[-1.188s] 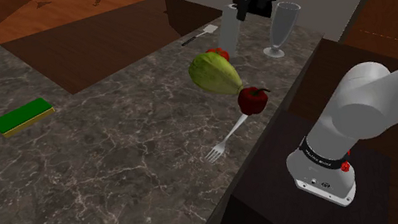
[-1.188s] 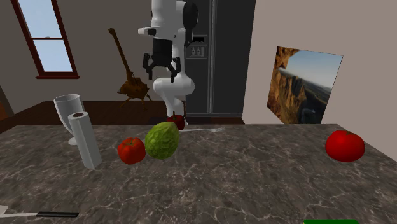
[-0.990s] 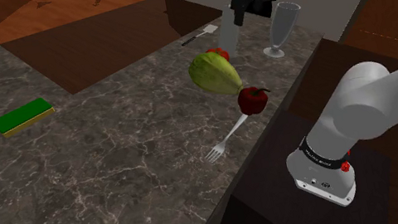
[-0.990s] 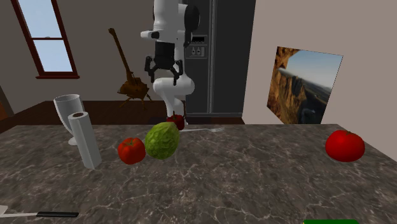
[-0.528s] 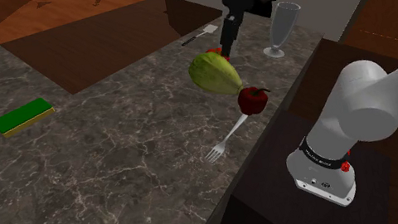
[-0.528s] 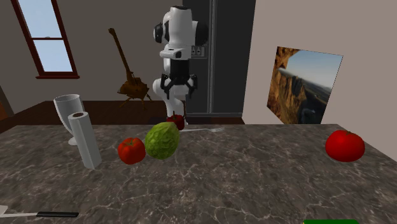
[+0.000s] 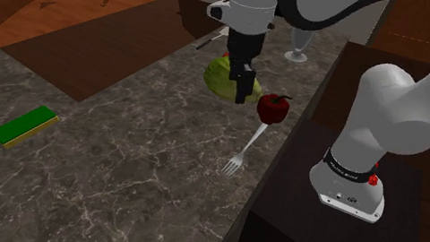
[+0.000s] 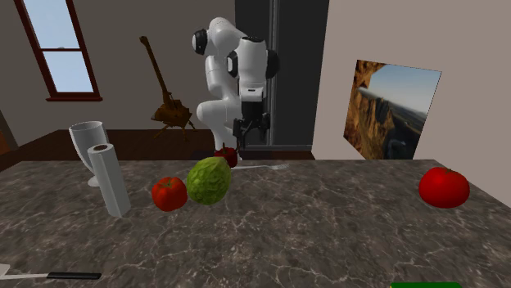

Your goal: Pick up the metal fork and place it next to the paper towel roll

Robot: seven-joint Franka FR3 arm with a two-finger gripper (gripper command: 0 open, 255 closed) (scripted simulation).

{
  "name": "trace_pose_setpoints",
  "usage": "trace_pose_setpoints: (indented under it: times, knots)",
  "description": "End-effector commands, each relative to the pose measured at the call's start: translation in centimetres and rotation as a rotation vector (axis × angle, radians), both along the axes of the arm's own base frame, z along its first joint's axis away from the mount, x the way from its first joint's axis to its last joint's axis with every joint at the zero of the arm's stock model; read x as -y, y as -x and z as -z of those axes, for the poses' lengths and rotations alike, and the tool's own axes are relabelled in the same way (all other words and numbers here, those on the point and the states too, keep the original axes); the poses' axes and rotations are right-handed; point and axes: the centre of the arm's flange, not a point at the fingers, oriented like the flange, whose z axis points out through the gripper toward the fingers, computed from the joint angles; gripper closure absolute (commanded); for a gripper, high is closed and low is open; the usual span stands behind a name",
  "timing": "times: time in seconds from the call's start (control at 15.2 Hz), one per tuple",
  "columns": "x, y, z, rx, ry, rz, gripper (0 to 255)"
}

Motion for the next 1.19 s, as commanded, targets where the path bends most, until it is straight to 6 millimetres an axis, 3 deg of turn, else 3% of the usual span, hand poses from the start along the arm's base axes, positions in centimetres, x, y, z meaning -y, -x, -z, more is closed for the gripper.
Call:
trace_pose_setpoints:
  times: [0.0,0.59,1.12]
  knots:
    - [-1.6,0.9,1.6,-0.007,-0.007,-0.115,0]
    - [-6.8,6.9,9.2,-0.043,-0.036,-0.603,0]
    - [-7.0,6.9,13.2,-0.043,-0.036,-0.603,0]
